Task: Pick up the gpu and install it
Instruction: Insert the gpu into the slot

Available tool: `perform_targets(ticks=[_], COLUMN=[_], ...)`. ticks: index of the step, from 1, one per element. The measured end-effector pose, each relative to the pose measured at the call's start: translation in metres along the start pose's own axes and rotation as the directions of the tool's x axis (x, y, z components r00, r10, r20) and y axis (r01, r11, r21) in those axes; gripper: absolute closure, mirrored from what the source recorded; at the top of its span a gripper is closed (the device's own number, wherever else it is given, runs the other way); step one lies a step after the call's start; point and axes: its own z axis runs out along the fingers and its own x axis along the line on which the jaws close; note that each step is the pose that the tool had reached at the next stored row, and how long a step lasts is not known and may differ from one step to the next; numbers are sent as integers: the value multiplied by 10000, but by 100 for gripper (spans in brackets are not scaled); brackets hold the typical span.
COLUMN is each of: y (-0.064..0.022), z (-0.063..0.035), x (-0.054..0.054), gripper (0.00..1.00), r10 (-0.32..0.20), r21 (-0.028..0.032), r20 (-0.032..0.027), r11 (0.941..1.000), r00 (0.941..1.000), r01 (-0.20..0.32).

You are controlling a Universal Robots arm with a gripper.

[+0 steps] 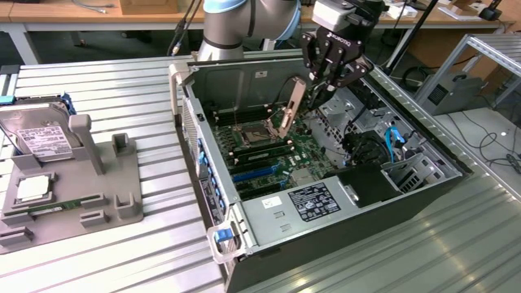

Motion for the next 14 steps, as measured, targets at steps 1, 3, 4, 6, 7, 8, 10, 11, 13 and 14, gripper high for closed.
perform_targets(ticks=[1, 3, 4, 6, 7, 8, 10, 11, 13, 14], y=[0, 0, 0, 0, 0, 0, 0, 0, 0, 0], z=[0, 0, 0, 0, 0, 0, 0, 0, 0, 0], x=[0, 0, 0, 0, 0, 0, 0, 0, 0, 0], gripper=[73, 73, 73, 73, 73, 73, 73, 73, 73, 73], r10=[-111, -374, -493, -751, -884, -992, -1139, -1261, -1470, -1636], r21=[0, -1, -2, -3, -3, -4, -5, -6, -7, -8], r20=[-2, -7, -10, -15, -17, -20, -22, -24, -28, -32], r11=[9999, 9993, 9988, 9972, 9961, 9951, 9935, 9920, 9891, 9865], r00=[9999, 9993, 9988, 9972, 9961, 9951, 9935, 9920, 9891, 9865], r01=[111, 374, 493, 751, 884, 992, 1139, 1261, 1470, 1636])
